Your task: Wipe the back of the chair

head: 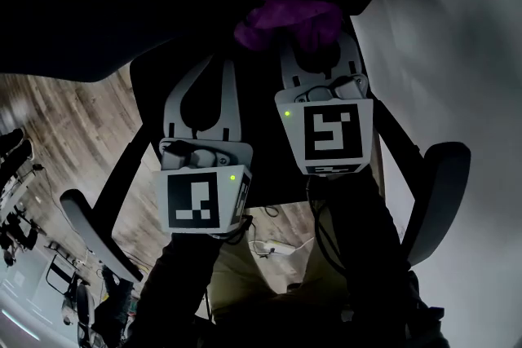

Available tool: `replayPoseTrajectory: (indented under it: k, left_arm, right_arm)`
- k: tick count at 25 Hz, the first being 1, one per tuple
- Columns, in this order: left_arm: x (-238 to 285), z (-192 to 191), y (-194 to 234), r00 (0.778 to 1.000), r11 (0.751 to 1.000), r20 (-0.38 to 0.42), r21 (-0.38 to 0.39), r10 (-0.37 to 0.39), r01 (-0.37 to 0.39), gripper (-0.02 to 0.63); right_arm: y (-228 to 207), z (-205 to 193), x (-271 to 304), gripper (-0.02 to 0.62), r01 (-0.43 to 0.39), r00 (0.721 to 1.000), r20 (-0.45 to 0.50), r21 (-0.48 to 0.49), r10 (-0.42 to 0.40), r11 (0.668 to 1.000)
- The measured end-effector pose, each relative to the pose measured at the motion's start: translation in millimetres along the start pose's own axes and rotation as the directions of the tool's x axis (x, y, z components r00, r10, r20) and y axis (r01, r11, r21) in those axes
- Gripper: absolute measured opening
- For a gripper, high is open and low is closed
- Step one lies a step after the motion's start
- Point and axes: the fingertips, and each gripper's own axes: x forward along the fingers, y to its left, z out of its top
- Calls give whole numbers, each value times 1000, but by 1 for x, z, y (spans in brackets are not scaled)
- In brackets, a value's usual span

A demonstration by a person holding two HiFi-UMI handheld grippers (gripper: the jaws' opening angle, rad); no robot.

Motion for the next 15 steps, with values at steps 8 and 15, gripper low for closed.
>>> replayPoseTrajectory:
  k: [8, 15]
  left_arm:
    - [6, 5, -18, 999, 998, -15, 37, -47, 48, 0]
    - [3, -3, -24, 996, 995, -34, 60, -82, 84, 0]
  right_arm:
    - [-39, -9, -13, 63, 92, 996, -10, 28, -92, 995]
    - [-58, -19, -27, 63, 162, 987, -15, 47, -161, 986]
